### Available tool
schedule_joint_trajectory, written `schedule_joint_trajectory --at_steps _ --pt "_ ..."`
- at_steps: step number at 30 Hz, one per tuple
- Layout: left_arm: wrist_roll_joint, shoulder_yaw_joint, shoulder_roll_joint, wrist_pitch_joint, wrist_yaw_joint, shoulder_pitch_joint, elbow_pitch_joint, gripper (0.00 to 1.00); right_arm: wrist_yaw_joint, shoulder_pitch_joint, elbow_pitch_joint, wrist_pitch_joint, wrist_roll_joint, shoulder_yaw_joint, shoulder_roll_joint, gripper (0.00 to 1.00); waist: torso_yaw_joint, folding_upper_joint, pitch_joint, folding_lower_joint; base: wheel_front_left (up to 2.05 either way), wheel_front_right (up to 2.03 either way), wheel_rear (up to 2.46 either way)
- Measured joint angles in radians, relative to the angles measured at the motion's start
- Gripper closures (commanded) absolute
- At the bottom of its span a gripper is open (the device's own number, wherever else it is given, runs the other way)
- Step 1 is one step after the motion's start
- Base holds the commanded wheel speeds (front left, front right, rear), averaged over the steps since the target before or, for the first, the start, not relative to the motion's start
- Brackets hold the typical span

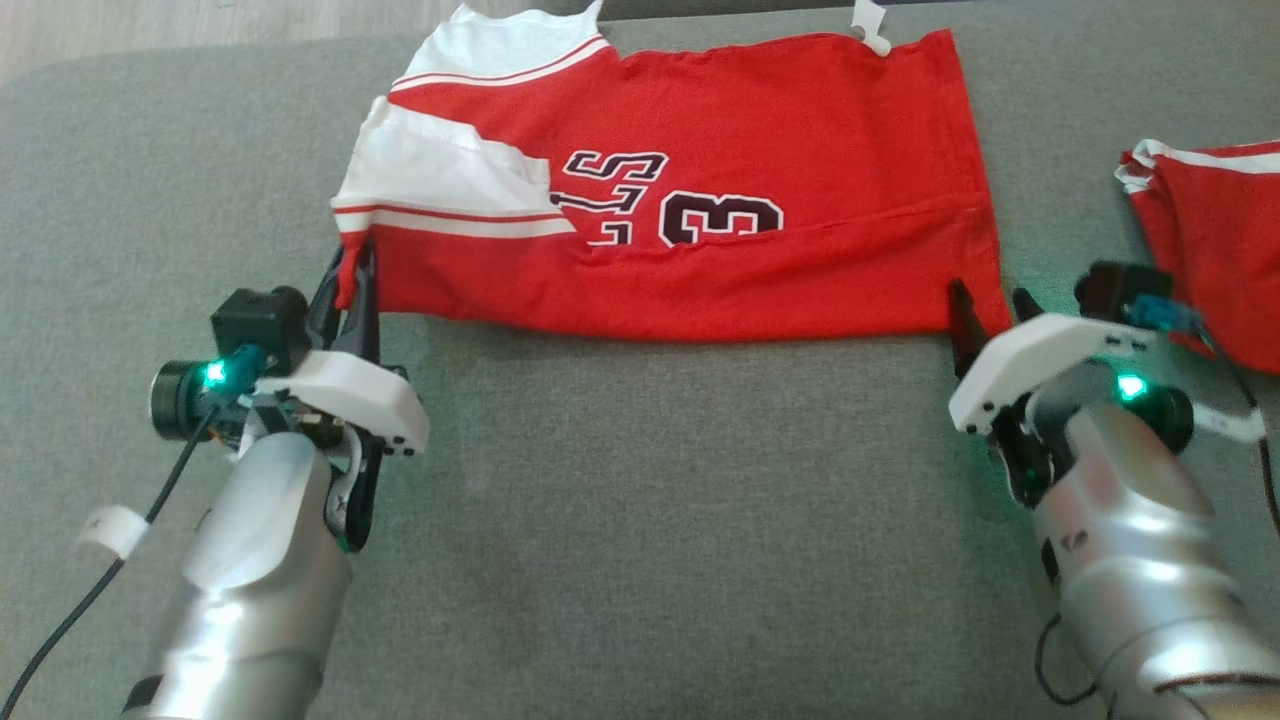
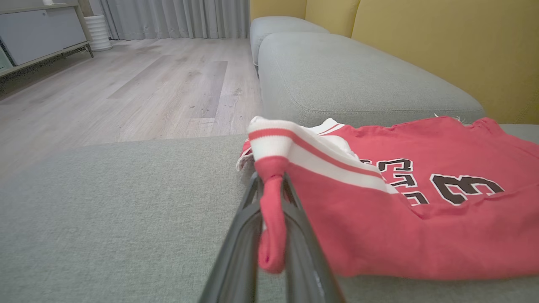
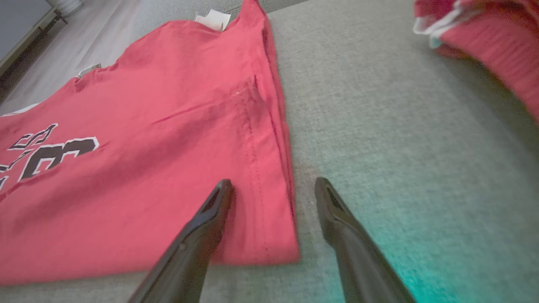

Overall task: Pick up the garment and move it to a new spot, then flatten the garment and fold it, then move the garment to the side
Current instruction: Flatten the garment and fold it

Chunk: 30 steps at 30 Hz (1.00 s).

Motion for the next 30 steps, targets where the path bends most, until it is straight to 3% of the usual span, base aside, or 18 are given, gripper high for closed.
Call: schedule_joint_trajectory --at_steps 1,2,9,18,30 --pt "0.000 -0.005 -0.001 0.002 0.000 0.000 -0.004 1.00 0.000 -0.017 0.019 0.000 0.001 0.018 -0.002 0.65 0.003 0.0000 0.001 0.0000 0.00 0.00 0.00" --pt "0.000 -0.005 -0.001 0.002 0.000 0.000 -0.004 1.00 0.000 -0.017 0.019 0.000 0.001 0.018 -0.002 1.00 0.003 0.0000 0.001 0.0000 0.00 0.00 0.00" --pt "-0.005 -0.010 0.000 0.004 0.001 0.022 -0.018 1.00 0.000 -0.043 0.095 -0.067 -0.003 0.086 -0.003 1.00 0.005 0.0000 -0.008 0.0000 0.00 0.00 0.00" --pt "-0.022 -0.009 0.022 0.008 0.010 0.095 -0.021 1.00 0.000 -0.040 0.141 -0.170 -0.120 0.058 0.000 1.00 -0.015 0.0000 -0.064 0.0000 0.00 0.00 0.00" --pt "-0.050 -0.009 0.039 0.021 0.043 0.305 -0.086 1.00 0.000 0.089 0.145 -0.190 -0.031 0.121 0.004 1.00 -0.049 0.0000 -0.205 -0.0002 0.00 0.00 0.00"
